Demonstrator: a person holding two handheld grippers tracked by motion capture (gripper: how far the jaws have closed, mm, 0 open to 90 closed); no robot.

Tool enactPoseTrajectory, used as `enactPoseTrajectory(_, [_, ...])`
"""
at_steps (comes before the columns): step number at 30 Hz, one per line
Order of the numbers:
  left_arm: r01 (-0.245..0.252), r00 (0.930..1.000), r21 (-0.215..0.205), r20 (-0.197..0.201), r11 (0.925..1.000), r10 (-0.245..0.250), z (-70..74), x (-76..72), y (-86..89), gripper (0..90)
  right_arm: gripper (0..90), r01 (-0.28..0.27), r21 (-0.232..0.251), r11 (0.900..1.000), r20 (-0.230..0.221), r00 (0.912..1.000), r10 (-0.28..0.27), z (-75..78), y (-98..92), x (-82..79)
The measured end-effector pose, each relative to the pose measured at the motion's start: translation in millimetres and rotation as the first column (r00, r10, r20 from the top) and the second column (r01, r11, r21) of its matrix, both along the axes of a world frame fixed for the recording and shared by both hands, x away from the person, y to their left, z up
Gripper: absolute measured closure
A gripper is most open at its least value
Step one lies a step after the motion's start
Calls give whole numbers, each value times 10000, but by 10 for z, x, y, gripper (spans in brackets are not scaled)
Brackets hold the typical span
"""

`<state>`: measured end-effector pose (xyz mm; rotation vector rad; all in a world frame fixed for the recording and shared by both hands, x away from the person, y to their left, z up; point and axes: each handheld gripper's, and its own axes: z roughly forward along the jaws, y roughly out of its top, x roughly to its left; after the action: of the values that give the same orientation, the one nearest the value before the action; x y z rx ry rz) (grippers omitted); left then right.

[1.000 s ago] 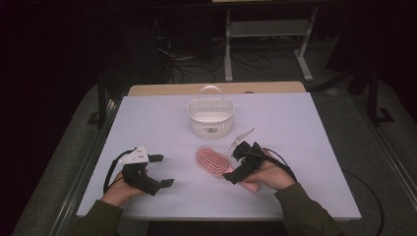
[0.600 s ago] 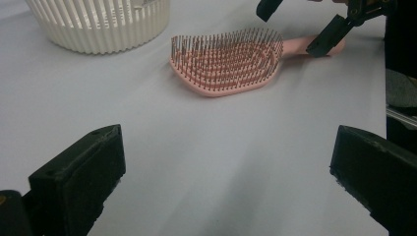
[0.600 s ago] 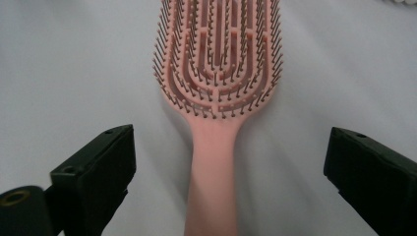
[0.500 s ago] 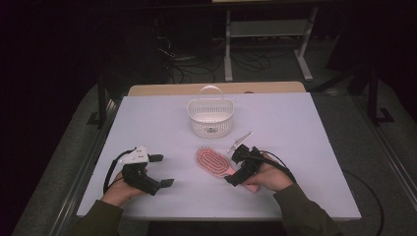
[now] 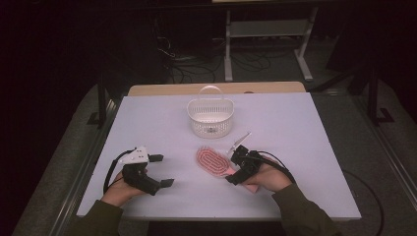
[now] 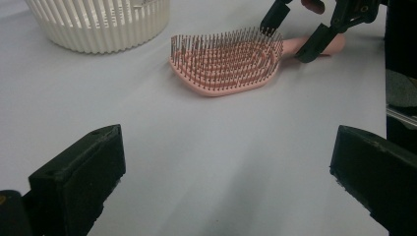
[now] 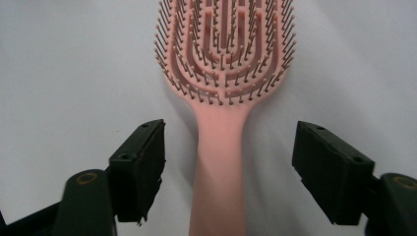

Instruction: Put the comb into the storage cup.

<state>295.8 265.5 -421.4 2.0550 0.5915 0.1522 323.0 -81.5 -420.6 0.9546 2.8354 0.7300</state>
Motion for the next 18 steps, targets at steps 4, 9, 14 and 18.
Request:
enactPoseTrajectory(4, [2,10000,22,-9,10000,-2,0,2,1,0,366,-61,-57,10000,-79,10000,60,-4,4,-1])
enactPoseTrajectory(9, [-2,10000,12,-5,10000,2,0,2,2,0,439,-114,-159,9998,-151,9998,111,-11,22,-1])
enactPoseTrajectory(14, [4,10000,23,-8,10000,-4,0,2,2,0,474,-149,-219,9997,-148,9998,145,-17,39,2])
enactPoseTrajectory(18, [-1,10000,21,-7,10000,1,-1,2,0,0,505,-229,-278,9994,-81,9997,227,-23,63,3])
